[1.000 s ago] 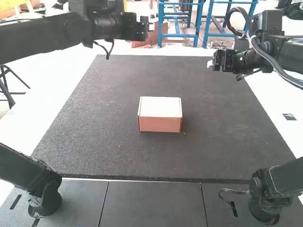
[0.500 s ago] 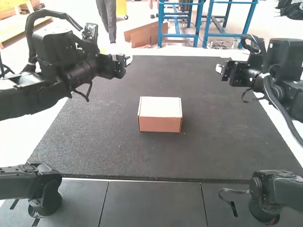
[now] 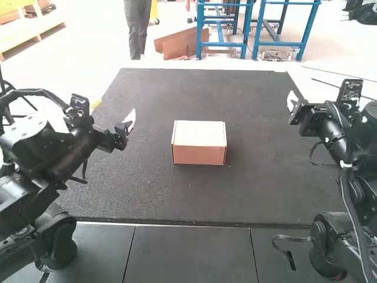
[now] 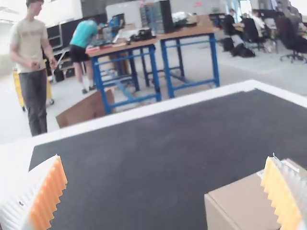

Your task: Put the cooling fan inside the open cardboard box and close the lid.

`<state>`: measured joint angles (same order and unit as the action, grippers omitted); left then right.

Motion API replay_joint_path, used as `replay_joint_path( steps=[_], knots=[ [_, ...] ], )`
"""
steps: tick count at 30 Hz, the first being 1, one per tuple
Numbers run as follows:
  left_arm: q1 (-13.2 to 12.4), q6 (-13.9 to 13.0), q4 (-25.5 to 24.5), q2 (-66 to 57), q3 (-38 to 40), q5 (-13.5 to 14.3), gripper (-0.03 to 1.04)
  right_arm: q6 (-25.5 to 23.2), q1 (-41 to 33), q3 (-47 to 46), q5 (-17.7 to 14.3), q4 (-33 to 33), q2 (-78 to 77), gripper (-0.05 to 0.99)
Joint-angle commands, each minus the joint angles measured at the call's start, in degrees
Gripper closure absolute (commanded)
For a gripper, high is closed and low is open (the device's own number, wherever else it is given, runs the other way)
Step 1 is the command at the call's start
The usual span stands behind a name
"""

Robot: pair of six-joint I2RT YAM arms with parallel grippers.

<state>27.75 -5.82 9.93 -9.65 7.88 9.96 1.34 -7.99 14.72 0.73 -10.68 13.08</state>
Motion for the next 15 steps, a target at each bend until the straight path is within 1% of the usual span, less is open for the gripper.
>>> replay_joint_path(
  steps=[1, 2, 4, 6, 9, 10, 11, 12, 14, 15],
  knots=[
    [-0.33, -5.34, 0.88, 6.49, -1.20, 1.21, 0.05, 2.44, -0.19, -2.50, -2.05, -1.36, -6.23, 0.04],
    [-0.33, -5.78, 1.05, 6.75, -1.29, 1.03, 0.05, 3.14, -0.10, -3.56, -1.87, -1.36, -7.98, 0.03],
    [-0.24, -5.78, 0.96, 6.75, -1.64, -0.64, 0.05, 3.23, -0.19, -5.93, -1.87, -1.45, -11.24, 0.03],
    [-0.24, -6.04, 0.35, 7.10, -3.48, -0.64, 0.05, 3.40, -0.27, -8.13, -1.70, -1.19, -13.52, 0.03],
    [-0.68, -6.83, 3.69, 9.65, -7.18, -0.64, 0.05, 3.49, -0.01, -9.71, -1.17, -1.54, -12.99, 0.03],
    [-0.85, -7.62, 4.66, 9.91, -7.97, -0.64, 0.05, 3.49, 0.08, -10.50, -1.17, -1.72, -13.08, 0.03],
    [-1.03, -7.62, 4.13, 9.65, -8.06, -0.20, 0.05, 3.49, 0.25, -11.29, -1.17, -1.89, -13.08, 0.03],
    [-1.12, -7.36, 2.99, 9.65, -7.97, -0.11, 0.05, 3.40, 0.43, -12.00, -1.26, -2.51, -13.08, 0.03],
    [-1.12, -3.93, 0.96, 9.65, -8.06, -0.11, 0.05, 3.14, 0.87, -13.58, -1.44, -3.82, -13.08, 0.03],
    [-1.12, -3.23, 0.09, 9.65, -8.06, -0.11, 0.05, 2.52, 1.22, -14.46, -1.44, -4.53, -13.08, 0.03]
  ],
)
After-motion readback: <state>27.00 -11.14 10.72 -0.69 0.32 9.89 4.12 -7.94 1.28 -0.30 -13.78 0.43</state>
